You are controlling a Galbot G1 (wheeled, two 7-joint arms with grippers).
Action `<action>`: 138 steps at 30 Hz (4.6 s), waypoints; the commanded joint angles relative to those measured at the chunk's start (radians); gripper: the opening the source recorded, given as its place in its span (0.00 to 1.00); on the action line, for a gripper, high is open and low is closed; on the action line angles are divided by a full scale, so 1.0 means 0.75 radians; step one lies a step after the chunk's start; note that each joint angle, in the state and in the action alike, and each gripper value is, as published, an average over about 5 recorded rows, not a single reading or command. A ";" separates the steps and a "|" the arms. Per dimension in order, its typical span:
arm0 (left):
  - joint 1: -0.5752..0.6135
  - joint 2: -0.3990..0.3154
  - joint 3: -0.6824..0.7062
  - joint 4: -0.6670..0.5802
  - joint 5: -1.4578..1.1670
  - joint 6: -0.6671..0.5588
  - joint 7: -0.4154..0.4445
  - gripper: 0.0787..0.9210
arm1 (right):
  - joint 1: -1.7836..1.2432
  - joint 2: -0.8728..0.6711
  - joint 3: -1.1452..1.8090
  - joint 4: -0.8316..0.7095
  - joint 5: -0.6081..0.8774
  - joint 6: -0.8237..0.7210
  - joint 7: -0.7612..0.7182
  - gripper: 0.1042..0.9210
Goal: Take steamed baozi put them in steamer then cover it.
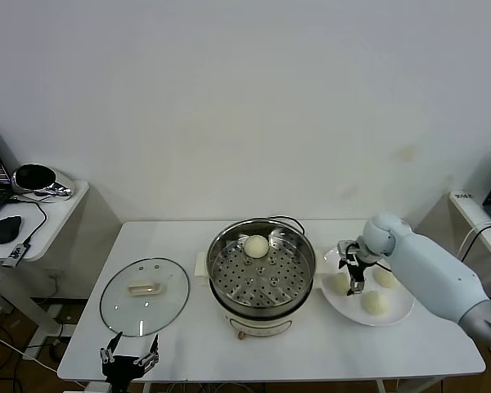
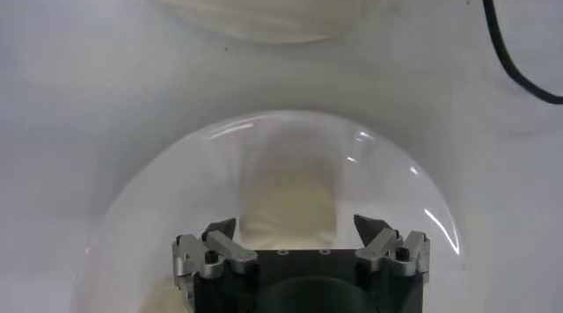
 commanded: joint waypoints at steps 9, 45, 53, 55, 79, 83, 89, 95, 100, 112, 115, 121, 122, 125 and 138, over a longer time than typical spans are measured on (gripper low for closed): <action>0.002 0.000 0.003 0.003 0.001 -0.001 -0.001 0.88 | -0.003 0.005 0.006 -0.020 0.019 -0.008 0.004 0.62; -0.054 0.028 -0.057 -0.077 -0.024 0.001 0.006 0.88 | 1.062 -0.054 -0.755 0.511 0.976 -0.457 -0.211 0.52; -0.068 0.020 -0.075 -0.086 -0.040 0.002 0.004 0.88 | 0.989 0.210 -0.777 0.399 1.001 -0.533 -0.172 0.52; -0.069 0.015 -0.076 -0.092 -0.046 0.002 0.004 0.88 | 0.972 0.278 -0.787 0.356 0.999 -0.548 -0.165 0.52; -0.088 0.008 -0.078 -0.106 -0.092 0.016 0.006 0.88 | 0.788 0.754 -0.816 -0.069 0.833 -0.560 -0.091 0.52; -0.091 0.007 -0.073 -0.104 -0.092 0.016 0.007 0.88 | 0.771 0.776 -0.821 -0.093 0.803 -0.552 -0.091 0.52; -0.089 0.008 -0.073 -0.096 -0.095 0.015 0.004 0.88 | 0.747 0.779 -0.828 -0.091 0.782 -0.550 -0.094 0.52; -0.087 0.008 -0.068 -0.093 -0.098 0.016 0.005 0.88 | 0.737 0.766 -0.829 -0.059 0.789 -0.561 -0.077 0.63; -0.090 0.011 -0.065 -0.092 -0.097 0.017 0.008 0.88 | 0.763 0.694 -0.834 0.021 0.817 -0.570 -0.076 0.80; -0.077 0.011 -0.058 -0.117 -0.098 0.031 0.023 0.88 | 1.013 0.084 -0.704 0.521 0.800 -0.470 -0.183 0.88; -0.070 0.012 -0.059 -0.125 -0.098 0.037 0.026 0.88 | 1.048 -0.091 -0.690 0.596 0.764 -0.406 -0.211 0.88; -0.041 0.016 -0.055 -0.160 -0.096 0.047 0.034 0.88 | 1.015 -0.388 -0.683 0.668 0.658 -0.279 -0.246 0.88; -0.036 0.014 -0.055 -0.167 -0.096 0.049 0.036 0.88 | 0.995 -0.426 -0.677 0.673 0.631 -0.263 -0.247 0.88; -0.023 0.009 -0.053 -0.190 -0.094 0.057 0.039 0.88 | 0.912 -0.516 -0.657 0.687 0.540 -0.221 -0.246 0.88; 0.065 -0.007 -0.034 -0.239 -0.056 0.058 0.034 0.88 | 0.149 -0.591 -0.135 0.628 0.202 -0.139 -0.235 0.88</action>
